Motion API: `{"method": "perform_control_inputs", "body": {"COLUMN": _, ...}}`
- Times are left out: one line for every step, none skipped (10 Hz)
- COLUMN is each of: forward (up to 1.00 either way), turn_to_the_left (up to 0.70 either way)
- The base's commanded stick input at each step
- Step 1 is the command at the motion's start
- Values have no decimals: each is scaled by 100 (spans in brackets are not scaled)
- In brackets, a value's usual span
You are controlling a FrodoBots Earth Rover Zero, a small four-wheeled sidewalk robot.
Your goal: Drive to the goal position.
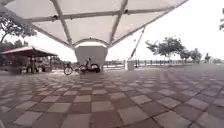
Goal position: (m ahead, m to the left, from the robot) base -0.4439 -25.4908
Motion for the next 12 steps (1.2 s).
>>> {"method": "perform_control_inputs", "body": {"forward": 0, "turn_to_the_left": -66}}
{"method": "perform_control_inputs", "body": {"forward": 0, "turn_to_the_left": 0}}
{"method": "perform_control_inputs", "body": {"forward": 0, "turn_to_the_left": 0}}
{"method": "perform_control_inputs", "body": {"forward": 0, "turn_to_the_left": 0}}
{"method": "perform_control_inputs", "body": {"forward": 0, "turn_to_the_left": 0}}
{"method": "perform_control_inputs", "body": {"forward": 0, "turn_to_the_left": 0}}
{"method": "perform_control_inputs", "body": {"forward": 0, "turn_to_the_left": 0}}
{"method": "perform_control_inputs", "body": {"forward": 0, "turn_to_the_left": 0}}
{"method": "perform_control_inputs", "body": {"forward": 0, "turn_to_the_left": 0}}
{"method": "perform_control_inputs", "body": {"forward": 70, "turn_to_the_left": -22}}
{"method": "perform_control_inputs", "body": {"forward": 70, "turn_to_the_left": -35}}
{"method": "perform_control_inputs", "body": {"forward": 70, "turn_to_the_left": -35}}
